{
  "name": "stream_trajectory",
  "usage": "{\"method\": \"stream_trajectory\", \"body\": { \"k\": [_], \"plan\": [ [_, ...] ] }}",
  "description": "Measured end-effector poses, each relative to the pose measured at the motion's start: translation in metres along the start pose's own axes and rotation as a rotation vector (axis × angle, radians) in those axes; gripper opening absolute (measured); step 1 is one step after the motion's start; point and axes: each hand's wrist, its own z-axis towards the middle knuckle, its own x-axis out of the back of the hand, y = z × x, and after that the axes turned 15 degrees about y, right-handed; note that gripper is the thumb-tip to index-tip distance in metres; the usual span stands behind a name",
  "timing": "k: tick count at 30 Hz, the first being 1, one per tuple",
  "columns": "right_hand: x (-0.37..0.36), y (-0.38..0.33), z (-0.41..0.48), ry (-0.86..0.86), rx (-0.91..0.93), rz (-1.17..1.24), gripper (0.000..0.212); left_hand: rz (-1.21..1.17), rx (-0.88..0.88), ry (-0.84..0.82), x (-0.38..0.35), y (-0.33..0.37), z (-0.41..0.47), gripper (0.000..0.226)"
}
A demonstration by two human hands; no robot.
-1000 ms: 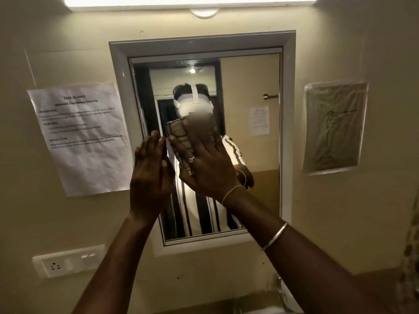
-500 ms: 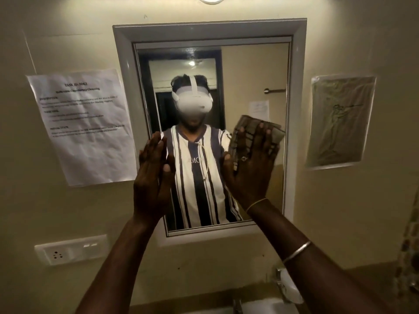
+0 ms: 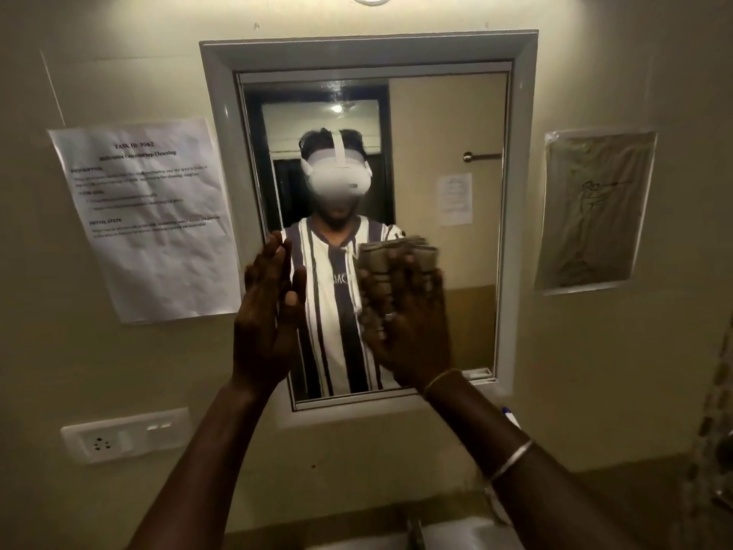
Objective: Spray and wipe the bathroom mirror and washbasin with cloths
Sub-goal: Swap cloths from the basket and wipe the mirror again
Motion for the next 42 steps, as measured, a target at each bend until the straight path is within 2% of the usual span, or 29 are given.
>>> {"method": "stream_trajectory", "body": {
  "k": [2, 4, 9, 11, 14, 16, 19, 22, 24, 26, 29, 34, 36, 37, 40, 42],
  "plan": [
    [0.009, 0.029, -0.019, 0.067, -0.185, -0.044, 0.089, 0.016, -0.002, 0.007, -0.001, -0.003, -0.002, 0.049],
    [0.015, 0.045, -0.034, 0.064, -0.329, -0.085, 0.098, 0.013, -0.007, 0.014, -0.002, -0.005, -0.002, 0.049],
    [0.006, 0.008, -0.034, 0.053, -0.534, -0.054, 0.083, 0.003, -0.003, 0.004, 0.000, -0.005, -0.002, 0.049],
    [0.001, -0.017, -0.030, -0.002, -0.455, 0.004, 0.080, 0.011, 0.013, -0.012, 0.002, -0.006, -0.003, 0.049],
    [-0.006, -0.059, -0.030, -0.051, -0.086, 0.120, 0.076, -0.005, 0.026, -0.033, 0.005, -0.004, -0.001, 0.049],
    [-0.013, -0.085, -0.032, -0.113, 0.098, 0.183, 0.079, -0.013, 0.024, -0.038, 0.006, -0.003, 0.000, 0.049],
    [-0.016, -0.090, -0.031, -0.183, 0.217, 0.190, 0.071, 0.005, 0.013, -0.032, 0.005, -0.002, -0.001, 0.049],
    [-0.010, -0.060, -0.038, -0.192, 0.293, 0.135, 0.065, 0.003, 0.009, -0.019, 0.003, -0.002, -0.002, 0.048],
    [-0.002, -0.031, -0.053, -0.141, 0.179, 0.078, 0.063, -0.008, -0.003, -0.018, 0.002, -0.003, -0.003, 0.048],
    [0.006, -0.002, -0.071, -0.065, -0.032, -0.010, 0.072, 0.001, -0.018, -0.013, 0.001, -0.006, -0.004, 0.048],
    [0.014, 0.021, -0.087, -0.067, -0.305, -0.076, 0.077, 0.031, -0.014, 0.010, -0.002, -0.008, -0.007, 0.048],
    [0.008, -0.016, -0.085, -0.090, -0.474, -0.049, 0.079, 0.055, -0.032, 0.030, -0.009, -0.012, -0.010, 0.049],
    [0.005, -0.035, -0.084, -0.107, -0.416, 0.028, 0.085, 0.055, -0.026, 0.012, -0.009, -0.013, -0.013, 0.050],
    [0.004, -0.046, -0.086, -0.128, -0.325, 0.074, 0.085, 0.064, -0.022, 0.001, -0.009, -0.011, -0.014, 0.051],
    [-0.001, -0.078, -0.095, -0.206, 0.023, 0.215, 0.073, 0.096, -0.030, -0.021, -0.008, -0.007, -0.020, 0.051],
    [-0.004, -0.088, -0.097, -0.234, 0.118, 0.259, 0.068, 0.111, -0.031, -0.035, -0.008, -0.006, -0.023, 0.051]
  ]
}}
